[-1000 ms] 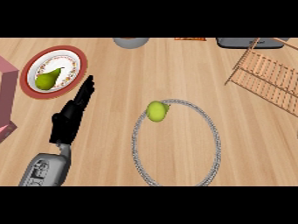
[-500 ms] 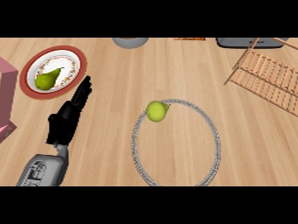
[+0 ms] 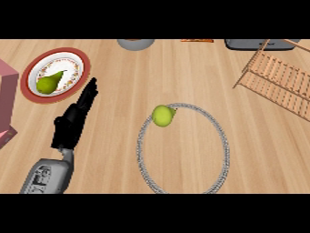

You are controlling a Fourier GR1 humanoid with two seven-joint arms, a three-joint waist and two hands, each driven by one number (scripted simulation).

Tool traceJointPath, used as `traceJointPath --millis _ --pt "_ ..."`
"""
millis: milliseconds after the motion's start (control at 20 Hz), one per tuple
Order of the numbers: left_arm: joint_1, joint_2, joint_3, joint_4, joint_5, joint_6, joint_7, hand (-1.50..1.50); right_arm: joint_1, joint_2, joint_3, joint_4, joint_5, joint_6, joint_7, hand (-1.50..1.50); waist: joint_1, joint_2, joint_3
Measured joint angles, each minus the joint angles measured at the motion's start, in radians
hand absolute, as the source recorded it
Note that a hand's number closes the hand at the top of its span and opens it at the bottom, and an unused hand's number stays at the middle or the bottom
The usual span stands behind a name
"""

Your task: Pick the tomato from the placemat and place it in the tiered shelf

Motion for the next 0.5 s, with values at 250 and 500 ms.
traceJointPath --millis 250,500 --pt "0.031 0.000 -0.004 -0.017 -0.001 -0.004 -0.007 0.00 0.040 -0.025 -0.019 0.017 0.161 0.060 0.153 -1.50 -0.001 -0.002 -0.001" --pt "0.021 0.013 0.016 -0.028 0.009 -0.022 0.013 0.00 0.113 -0.010 -0.028 -0.072 0.181 0.084 0.206 -1.50 -0.005 -0.003 0.000"
